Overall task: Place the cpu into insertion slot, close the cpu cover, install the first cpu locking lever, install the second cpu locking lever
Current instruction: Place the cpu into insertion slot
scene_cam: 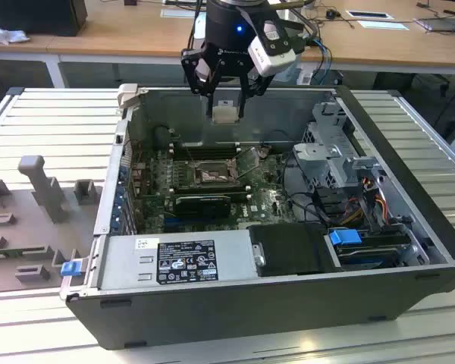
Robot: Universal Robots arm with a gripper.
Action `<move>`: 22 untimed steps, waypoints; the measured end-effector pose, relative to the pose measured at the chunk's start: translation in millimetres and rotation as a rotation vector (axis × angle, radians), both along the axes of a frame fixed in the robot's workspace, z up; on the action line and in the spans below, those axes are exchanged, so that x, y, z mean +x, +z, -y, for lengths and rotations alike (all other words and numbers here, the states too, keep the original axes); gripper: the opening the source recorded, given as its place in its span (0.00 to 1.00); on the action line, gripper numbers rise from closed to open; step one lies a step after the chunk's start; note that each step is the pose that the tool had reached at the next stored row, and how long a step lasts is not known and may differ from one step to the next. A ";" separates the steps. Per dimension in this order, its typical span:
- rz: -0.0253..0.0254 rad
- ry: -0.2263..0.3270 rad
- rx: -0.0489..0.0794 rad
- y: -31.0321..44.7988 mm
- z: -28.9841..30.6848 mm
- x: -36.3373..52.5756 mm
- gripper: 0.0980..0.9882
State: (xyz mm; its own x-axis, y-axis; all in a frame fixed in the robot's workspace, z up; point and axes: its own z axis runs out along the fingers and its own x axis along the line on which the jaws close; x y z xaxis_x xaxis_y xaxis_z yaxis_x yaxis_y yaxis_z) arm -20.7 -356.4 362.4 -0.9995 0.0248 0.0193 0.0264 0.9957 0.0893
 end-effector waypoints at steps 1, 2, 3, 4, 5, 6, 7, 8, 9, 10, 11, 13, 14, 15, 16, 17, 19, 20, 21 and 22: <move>-0.0001 0.000 0.000 0.0 0.0 0.0 0.48; 0.0000 -0.004 0.000 0.0 0.0 0.0 0.48; 0.0000 -0.010 0.000 0.0 0.0 0.0 0.48; 0.0000 -0.017 0.000 0.0 0.0 0.0 0.48; 0.0000 -0.022 0.000 0.0 0.0 0.0 0.48; -0.0001 -0.026 0.000 -0.1 0.0 0.0 0.48; 0.0000 -0.026 0.000 -0.5 0.2 0.0 0.48; 0.0000 -0.026 0.000 -0.9 0.3 -0.1 0.48; 0.0000 -0.026 0.000 -1.5 0.4 0.0 0.48; 0.0000 -0.026 0.000 -1.8 0.4 0.0 0.48; 0.0000 -0.028 0.000 -1.9 0.4 0.0 0.48; 0.0000 -0.047 0.000 -2.1 0.4 0.1 0.48; 0.0000 -0.054 0.000 -2.1 0.4 0.0 0.48; 0.0000 -0.061 0.000 -2.2 0.4 0.0 0.48; 0.0000 -0.074 0.000 -2.2 0.4 0.0 0.48; 0.0000 -0.088 0.000 -2.3 0.4 0.0 0.48; 0.0000 -0.106 0.000 -2.4 0.4 0.0 0.48; 0.0000 -0.113 0.000 -2.4 0.4 0.0 0.48; 0.0000 -0.130 0.000 -2.4 0.4 0.0 0.48; 0.0000 -0.145 0.000 -2.5 0.4 0.0 0.48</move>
State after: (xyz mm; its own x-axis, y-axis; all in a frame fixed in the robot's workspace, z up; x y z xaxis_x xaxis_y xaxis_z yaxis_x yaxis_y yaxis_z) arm -20.7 -356.8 359.9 -0.9854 0.1692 0.0193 0.1702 0.9814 0.0891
